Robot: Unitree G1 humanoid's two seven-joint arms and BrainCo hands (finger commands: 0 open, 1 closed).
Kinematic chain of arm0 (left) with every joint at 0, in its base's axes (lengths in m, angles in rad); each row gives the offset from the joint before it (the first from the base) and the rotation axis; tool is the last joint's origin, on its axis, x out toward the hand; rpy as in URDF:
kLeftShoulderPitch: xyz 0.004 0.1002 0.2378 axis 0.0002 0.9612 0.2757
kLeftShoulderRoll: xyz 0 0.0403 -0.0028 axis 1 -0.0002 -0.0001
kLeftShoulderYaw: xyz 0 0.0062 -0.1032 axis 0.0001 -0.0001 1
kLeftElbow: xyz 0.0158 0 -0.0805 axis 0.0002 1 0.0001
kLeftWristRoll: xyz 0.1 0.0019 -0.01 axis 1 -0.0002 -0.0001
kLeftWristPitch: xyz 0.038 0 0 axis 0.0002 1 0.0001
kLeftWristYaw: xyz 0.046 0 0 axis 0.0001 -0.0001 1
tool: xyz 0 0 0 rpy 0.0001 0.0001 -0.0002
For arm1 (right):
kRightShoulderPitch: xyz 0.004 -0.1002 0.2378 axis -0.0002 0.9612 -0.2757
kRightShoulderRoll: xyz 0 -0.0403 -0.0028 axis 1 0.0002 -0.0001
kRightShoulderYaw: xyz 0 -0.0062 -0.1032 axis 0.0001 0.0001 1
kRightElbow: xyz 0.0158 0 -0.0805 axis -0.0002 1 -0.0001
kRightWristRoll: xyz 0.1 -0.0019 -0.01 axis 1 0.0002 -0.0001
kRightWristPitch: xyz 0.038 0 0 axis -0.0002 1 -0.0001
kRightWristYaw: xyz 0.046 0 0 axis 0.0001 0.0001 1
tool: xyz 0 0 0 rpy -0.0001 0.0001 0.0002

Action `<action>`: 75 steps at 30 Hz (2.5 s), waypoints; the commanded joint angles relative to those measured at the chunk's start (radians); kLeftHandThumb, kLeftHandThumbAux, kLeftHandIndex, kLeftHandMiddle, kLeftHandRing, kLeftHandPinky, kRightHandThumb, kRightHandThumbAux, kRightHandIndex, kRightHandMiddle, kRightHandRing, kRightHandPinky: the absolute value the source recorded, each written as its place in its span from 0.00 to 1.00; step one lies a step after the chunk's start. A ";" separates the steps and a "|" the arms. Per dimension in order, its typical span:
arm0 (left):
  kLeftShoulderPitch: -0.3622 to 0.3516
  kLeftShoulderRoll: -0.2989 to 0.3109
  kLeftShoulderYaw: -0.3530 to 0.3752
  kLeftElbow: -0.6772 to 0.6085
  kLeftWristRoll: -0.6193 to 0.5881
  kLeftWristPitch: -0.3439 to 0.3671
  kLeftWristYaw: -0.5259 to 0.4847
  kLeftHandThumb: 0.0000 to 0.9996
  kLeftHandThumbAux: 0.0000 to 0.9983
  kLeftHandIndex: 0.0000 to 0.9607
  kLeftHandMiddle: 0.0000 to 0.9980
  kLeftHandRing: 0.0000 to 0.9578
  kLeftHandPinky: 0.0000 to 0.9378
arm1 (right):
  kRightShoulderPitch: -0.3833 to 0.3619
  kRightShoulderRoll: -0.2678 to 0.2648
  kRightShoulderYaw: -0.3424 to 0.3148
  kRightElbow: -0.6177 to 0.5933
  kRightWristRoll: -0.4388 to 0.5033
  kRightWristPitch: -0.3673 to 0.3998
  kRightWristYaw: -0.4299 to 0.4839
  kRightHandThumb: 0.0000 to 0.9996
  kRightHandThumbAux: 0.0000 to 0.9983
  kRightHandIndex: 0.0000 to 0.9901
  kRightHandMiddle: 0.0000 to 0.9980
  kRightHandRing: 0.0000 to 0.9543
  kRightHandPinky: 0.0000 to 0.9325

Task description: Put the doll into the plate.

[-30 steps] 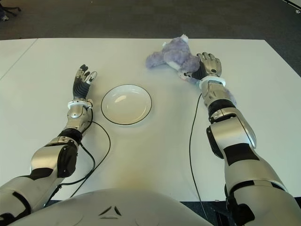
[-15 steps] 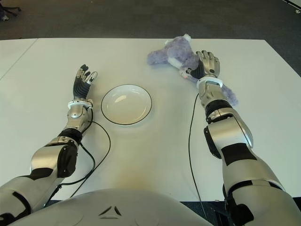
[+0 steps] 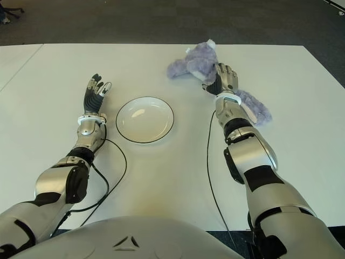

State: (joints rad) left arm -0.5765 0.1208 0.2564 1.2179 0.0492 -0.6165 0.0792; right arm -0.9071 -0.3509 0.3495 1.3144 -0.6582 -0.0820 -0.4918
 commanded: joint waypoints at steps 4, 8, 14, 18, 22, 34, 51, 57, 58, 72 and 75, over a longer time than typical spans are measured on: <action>0.195 -0.066 -0.002 0.136 -0.001 0.132 -0.009 0.00 0.51 0.02 0.09 0.09 0.09 | 0.036 0.023 -0.010 0.024 0.029 -0.017 0.015 0.37 0.60 0.05 0.00 0.00 0.00; 0.194 -0.066 -0.003 0.136 0.001 0.133 -0.008 0.00 0.50 0.02 0.09 0.09 0.08 | 0.035 0.026 -0.010 0.026 0.028 -0.017 0.015 0.39 0.61 0.06 0.00 0.00 0.00; 0.193 -0.068 -0.001 0.136 -0.002 0.133 -0.009 0.00 0.50 0.02 0.10 0.10 0.07 | 0.037 0.028 -0.017 0.026 0.038 -0.029 0.014 0.41 0.61 0.08 0.00 0.00 0.00; 0.192 -0.070 0.001 0.136 -0.005 0.134 -0.010 0.00 0.50 0.02 0.10 0.10 0.07 | 0.038 0.029 -0.023 0.026 0.048 -0.033 0.017 0.42 0.61 0.08 0.00 0.00 0.00; 0.193 -0.071 0.001 0.136 -0.005 0.133 -0.009 0.00 0.51 0.02 0.10 0.10 0.08 | 0.042 0.029 -0.030 0.026 0.057 -0.042 0.014 0.42 0.62 0.08 0.00 0.00 0.00; 0.194 -0.072 0.001 0.136 -0.003 0.130 -0.004 0.00 0.50 0.03 0.10 0.09 0.06 | 0.061 0.014 -0.022 0.026 0.052 -0.075 -0.024 0.43 0.61 0.10 0.00 0.10 0.00; 0.193 -0.068 0.001 0.136 -0.002 0.129 -0.002 0.00 0.49 0.03 0.11 0.11 0.09 | 0.097 -0.051 -0.036 0.051 0.062 -0.100 0.042 0.40 0.60 0.11 0.00 0.00 0.00; 0.194 -0.065 -0.001 0.136 0.000 0.129 -0.005 0.00 0.49 0.03 0.12 0.11 0.08 | 0.104 -0.043 -0.019 0.059 0.044 -0.065 0.060 0.37 0.57 0.09 0.00 0.00 0.00; 0.194 -0.065 -0.001 0.136 0.000 0.129 -0.005 0.00 0.49 0.03 0.12 0.11 0.08 | 0.104 -0.041 -0.017 0.060 0.042 -0.060 0.061 0.35 0.57 0.08 0.00 0.00 0.00; 0.198 -0.061 -0.009 0.135 0.008 0.126 -0.002 0.00 0.50 0.02 0.10 0.10 0.09 | 0.110 -0.003 -0.003 0.064 0.035 -0.001 0.071 0.27 0.53 0.03 0.00 0.00 0.00; 0.198 -0.062 -0.007 0.135 0.006 0.126 -0.003 0.00 0.50 0.02 0.10 0.10 0.09 | 0.111 0.000 -0.001 0.065 0.034 0.004 0.076 0.27 0.53 0.03 0.00 0.00 0.00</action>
State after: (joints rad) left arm -0.5761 0.1203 0.2569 1.2180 0.0495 -0.6165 0.0792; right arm -0.8637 -0.3861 0.3365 1.3375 -0.6236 -0.1325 -0.4730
